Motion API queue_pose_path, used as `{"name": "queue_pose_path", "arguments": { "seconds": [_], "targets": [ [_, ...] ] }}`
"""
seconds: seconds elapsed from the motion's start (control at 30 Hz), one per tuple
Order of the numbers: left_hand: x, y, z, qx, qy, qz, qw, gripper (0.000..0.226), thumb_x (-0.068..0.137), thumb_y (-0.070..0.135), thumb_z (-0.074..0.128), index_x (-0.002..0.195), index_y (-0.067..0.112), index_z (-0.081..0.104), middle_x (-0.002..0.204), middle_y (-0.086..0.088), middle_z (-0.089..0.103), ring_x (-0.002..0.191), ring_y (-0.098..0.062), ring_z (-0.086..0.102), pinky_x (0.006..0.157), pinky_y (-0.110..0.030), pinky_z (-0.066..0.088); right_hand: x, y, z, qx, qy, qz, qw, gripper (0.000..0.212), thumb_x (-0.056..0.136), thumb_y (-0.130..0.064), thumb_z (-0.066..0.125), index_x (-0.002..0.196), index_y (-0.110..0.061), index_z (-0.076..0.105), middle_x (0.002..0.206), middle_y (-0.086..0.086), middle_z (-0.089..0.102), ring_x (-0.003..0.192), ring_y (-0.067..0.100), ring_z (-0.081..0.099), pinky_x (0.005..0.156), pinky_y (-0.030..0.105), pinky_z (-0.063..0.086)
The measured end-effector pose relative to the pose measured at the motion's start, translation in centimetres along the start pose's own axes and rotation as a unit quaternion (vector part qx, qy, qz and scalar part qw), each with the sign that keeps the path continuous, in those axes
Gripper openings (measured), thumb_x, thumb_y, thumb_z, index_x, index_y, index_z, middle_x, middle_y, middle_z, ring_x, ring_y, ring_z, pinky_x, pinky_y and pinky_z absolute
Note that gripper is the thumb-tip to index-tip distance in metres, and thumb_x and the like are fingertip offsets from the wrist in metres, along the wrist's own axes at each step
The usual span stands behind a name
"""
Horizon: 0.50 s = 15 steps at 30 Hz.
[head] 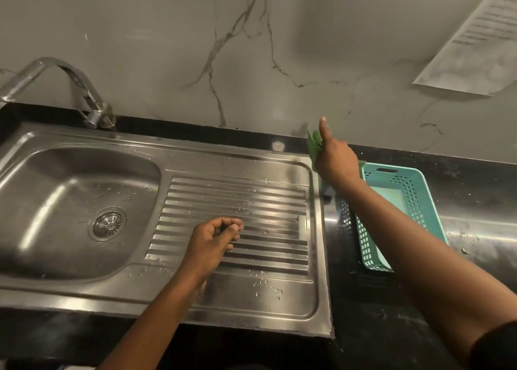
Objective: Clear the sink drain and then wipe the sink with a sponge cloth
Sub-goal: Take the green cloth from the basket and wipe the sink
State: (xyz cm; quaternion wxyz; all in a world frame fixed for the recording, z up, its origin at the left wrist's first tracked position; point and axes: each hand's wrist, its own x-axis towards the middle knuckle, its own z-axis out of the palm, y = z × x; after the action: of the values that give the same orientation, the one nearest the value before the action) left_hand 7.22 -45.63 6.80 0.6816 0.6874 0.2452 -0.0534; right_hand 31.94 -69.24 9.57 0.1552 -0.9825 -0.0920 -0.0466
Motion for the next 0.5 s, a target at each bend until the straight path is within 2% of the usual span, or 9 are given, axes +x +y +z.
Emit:
{"name": "queue_pose_path", "arguments": {
  "seconds": [0.03, 0.1, 0.13, 0.17, 0.2, 0.23, 0.3, 0.4, 0.5],
  "targets": [
    [0.1, -0.1, -0.2, -0.001, 0.002, 0.000, 1.000, 0.018, 0.103, 0.016, 0.064, 0.107, 0.025, 0.080, 0.104, 0.003, 0.083, 0.104, -0.019, 0.076, 0.091, -0.037, 0.061, 0.2, -0.3, 0.6, -0.033, 0.020, -0.036, 0.999, 0.100, 0.085, -0.002, 0.066, 0.164, -0.023, 0.009, 0.082, 0.017, 0.064, 0.059, 0.031, 0.055, 0.060, 0.037, 0.041],
    [0.1, -0.2, -0.5, -0.003, 0.004, 0.000, 1.000, 0.019, 0.103, 0.015, 0.064, 0.107, 0.025, 0.080, 0.104, 0.003, 0.083, 0.104, -0.019, 0.076, 0.091, -0.038, 0.061, 0.4, -0.5, 2.2, -0.064, 0.014, -0.094, 0.993, 0.098, 0.087, 0.003, 0.065, 0.164, -0.015, 0.008, 0.091, 0.020, 0.066, 0.071, 0.034, 0.058, 0.068, 0.044, 0.047],
    [0.2, -0.2, -0.7, -0.003, 0.005, 0.001, 1.000, 0.019, 0.103, 0.015, 0.064, 0.107, 0.025, 0.080, 0.105, 0.003, 0.083, 0.104, -0.019, 0.076, 0.092, -0.038, 0.061, 0.4, -0.4, 3.3, -0.076, -0.011, -0.121, 0.990, 0.090, 0.089, 0.004, 0.063, 0.163, -0.012, 0.014, 0.106, 0.022, 0.068, 0.087, 0.038, 0.063, 0.082, 0.049, 0.052],
    [0.2, -0.3, -0.8, -0.003, 0.005, 0.002, 1.000, 0.019, 0.103, 0.015, 0.064, 0.106, 0.025, 0.080, 0.104, 0.003, 0.083, 0.103, -0.019, 0.076, 0.091, -0.039, 0.061, 0.2, -0.1, 4.4, -0.088, -0.050, -0.146, 0.984, 0.081, 0.092, 0.002, 0.061, 0.161, -0.011, 0.022, 0.123, 0.023, 0.066, 0.106, 0.040, 0.063, 0.101, 0.051, 0.049],
    [0.2, -0.5, -1.0, -0.003, 0.005, 0.003, 1.000, 0.019, 0.103, 0.015, 0.064, 0.106, 0.025, 0.080, 0.104, 0.003, 0.083, 0.103, -0.019, 0.077, 0.091, -0.039, 0.061, 0.0, 0.2, 5.4, -0.107, -0.098, -0.163, 0.976, 0.070, 0.095, -0.004, 0.060, 0.158, -0.012, 0.030, 0.136, 0.021, 0.062, 0.122, 0.039, 0.059, 0.114, 0.051, 0.040],
    [0.2, -0.6, -1.2, -0.003, 0.005, 0.003, 1.000, 0.019, 0.103, 0.014, 0.064, 0.107, 0.025, 0.080, 0.104, 0.004, 0.083, 0.103, -0.018, 0.077, 0.090, -0.038, 0.061, -0.4, 0.6, 6.2, -0.135, -0.143, -0.169, 0.966, 0.063, 0.096, -0.012, 0.062, 0.155, -0.014, 0.038, 0.144, 0.017, 0.058, 0.133, 0.035, 0.053, 0.120, 0.051, 0.033],
    [0.2, -0.9, -1.5, -0.003, 0.004, 0.004, 1.000, 0.019, 0.103, 0.014, 0.064, 0.107, 0.024, 0.080, 0.105, 0.004, 0.083, 0.102, -0.018, 0.077, 0.089, -0.036, 0.061, -1.2, 1.5, 7.5, -0.169, -0.198, -0.155, 0.953, 0.062, 0.095, -0.022, 0.066, 0.152, -0.018, 0.044, 0.154, 0.007, 0.051, 0.145, 0.029, 0.042, 0.120, 0.051, 0.031],
    [0.2, -1.2, -1.9, -0.002, 0.002, 0.002, 1.000, 0.018, 0.103, 0.015, 0.064, 0.107, 0.025, 0.079, 0.105, 0.006, 0.083, 0.101, -0.013, 0.077, 0.087, -0.033, 0.060, -2.3, 2.0, 8.5, -0.153, -0.203, -0.125, 0.959, 0.067, 0.095, -0.016, 0.063, 0.157, -0.017, 0.036, 0.161, 0.006, 0.041, 0.153, 0.030, 0.031, 0.121, 0.055, 0.030],
    [0.1, -1.3, -2.1, -0.002, -0.001, -0.005, 1.000, 0.018, 0.103, 0.015, 0.064, 0.107, 0.024, 0.079, 0.105, 0.008, 0.083, 0.099, -0.010, 0.077, 0.086, -0.031, 0.059, -3.5, 1.3, 9.1, -0.141, -0.201, -0.088, 0.965, 0.066, 0.098, -0.015, 0.056, 0.159, -0.013, 0.029, 0.165, 0.012, 0.035, 0.150, 0.033, 0.036, 0.124, 0.054, 0.027]
  ]
}}
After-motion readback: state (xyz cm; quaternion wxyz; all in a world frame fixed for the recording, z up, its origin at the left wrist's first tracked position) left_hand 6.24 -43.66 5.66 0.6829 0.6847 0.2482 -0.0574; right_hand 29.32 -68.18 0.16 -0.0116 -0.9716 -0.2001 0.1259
